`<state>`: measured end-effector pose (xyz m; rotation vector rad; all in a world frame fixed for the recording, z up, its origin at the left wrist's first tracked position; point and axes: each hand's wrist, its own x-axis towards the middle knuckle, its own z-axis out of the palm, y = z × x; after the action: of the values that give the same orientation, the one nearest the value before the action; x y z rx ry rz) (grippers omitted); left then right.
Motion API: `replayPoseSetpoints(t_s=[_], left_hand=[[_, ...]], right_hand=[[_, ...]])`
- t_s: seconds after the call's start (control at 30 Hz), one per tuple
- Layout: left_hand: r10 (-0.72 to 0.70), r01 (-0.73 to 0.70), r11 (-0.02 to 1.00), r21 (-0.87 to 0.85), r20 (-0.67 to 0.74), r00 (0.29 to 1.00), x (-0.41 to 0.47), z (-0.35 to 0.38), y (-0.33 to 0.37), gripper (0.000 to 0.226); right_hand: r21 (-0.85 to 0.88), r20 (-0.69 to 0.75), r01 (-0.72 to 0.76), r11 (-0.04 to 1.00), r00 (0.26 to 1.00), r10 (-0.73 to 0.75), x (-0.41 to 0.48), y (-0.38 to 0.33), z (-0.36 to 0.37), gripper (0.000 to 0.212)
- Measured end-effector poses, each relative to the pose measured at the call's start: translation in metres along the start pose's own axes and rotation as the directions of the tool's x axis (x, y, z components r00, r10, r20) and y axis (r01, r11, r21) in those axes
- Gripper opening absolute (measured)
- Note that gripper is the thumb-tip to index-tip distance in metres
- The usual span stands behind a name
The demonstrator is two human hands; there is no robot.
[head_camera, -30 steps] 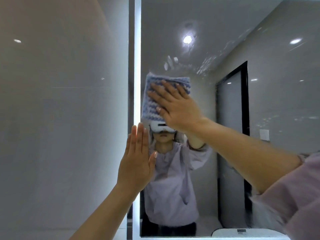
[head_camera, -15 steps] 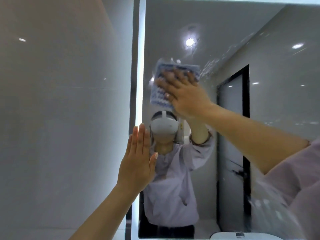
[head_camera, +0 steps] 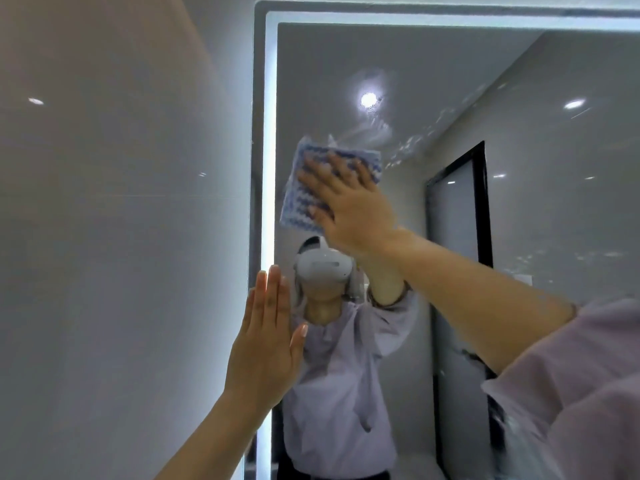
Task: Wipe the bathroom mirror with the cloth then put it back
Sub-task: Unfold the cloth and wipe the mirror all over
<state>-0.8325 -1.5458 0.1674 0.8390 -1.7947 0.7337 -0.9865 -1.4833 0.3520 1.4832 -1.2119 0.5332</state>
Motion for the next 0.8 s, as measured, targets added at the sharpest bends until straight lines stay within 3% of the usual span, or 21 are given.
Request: replayPoseSetpoints(t_s=[0.1,0.2,0.27,0.33,0.43,0.5,0.57,0.63,0.7,0.8], left_hand=[[-0.001,0.001,1.0,0.004,0.003,1.0,-0.001,0.0,0.0,0.067],[-0.017,0.017,0.999,-0.027,-0.009,1.0,0.0,0.002,0.002,0.067],[-0.016,0.016,0.999,-0.036,-0.014,1.0,0.0,0.002,0.003,0.066],[-0.01,0.01,0.999,-0.034,-0.018,1.0,0.0,0.001,0.003,0.066],[-0.023,0.022,0.999,-0.036,-0.012,1.0,-0.001,0.0,0.003,0.067],[-0.021,0.021,0.999,-0.029,0.008,1.0,-0.001,0.0,0.003,0.067],[-0.03,0.03,0.999,-0.032,0.011,0.999,-0.001,0.0,0.002,0.067],[-0.029,0.03,0.998,-0.047,0.004,1.0,-0.001,0.001,0.003,0.067],[-0.035,0.035,0.997,-0.075,-0.002,0.999,-0.001,0.001,0.004,0.067],[-0.024,0.023,0.997,-0.076,-0.024,0.999,0.0,0.0,0.004,0.066]], right_hand=[[0.113,-0.08,-0.267,0.957,0.958,0.277,0.017,0.023,-0.01,0.057],[0.18,-0.088,-0.355,0.917,0.923,0.375,0.022,0.009,-0.009,0.057],[0.171,-0.074,-0.255,0.952,0.96,0.271,0.014,-0.005,-0.004,0.058],[0.093,-0.04,-0.069,0.993,0.997,0.073,-0.001,-0.011,0.001,0.058],[-0.012,0.007,0.091,0.996,0.996,-0.09,0.0,0.017,-0.008,0.057],[-0.003,-0.032,-0.07,0.998,0.997,0.07,0.013,0.046,-0.016,0.056],[0.098,-0.031,-0.343,0.934,0.937,0.348,0.025,0.072,-0.024,0.057],[0.171,-0.012,-0.469,0.866,0.878,0.478,0.029,0.072,-0.025,0.057],[0.141,-0.027,-0.393,0.909,0.916,0.4,0.02,0.048,-0.018,0.058],[0.041,-0.006,-0.048,0.998,0.999,0.048,-0.014,0.003,0.001,0.057]])
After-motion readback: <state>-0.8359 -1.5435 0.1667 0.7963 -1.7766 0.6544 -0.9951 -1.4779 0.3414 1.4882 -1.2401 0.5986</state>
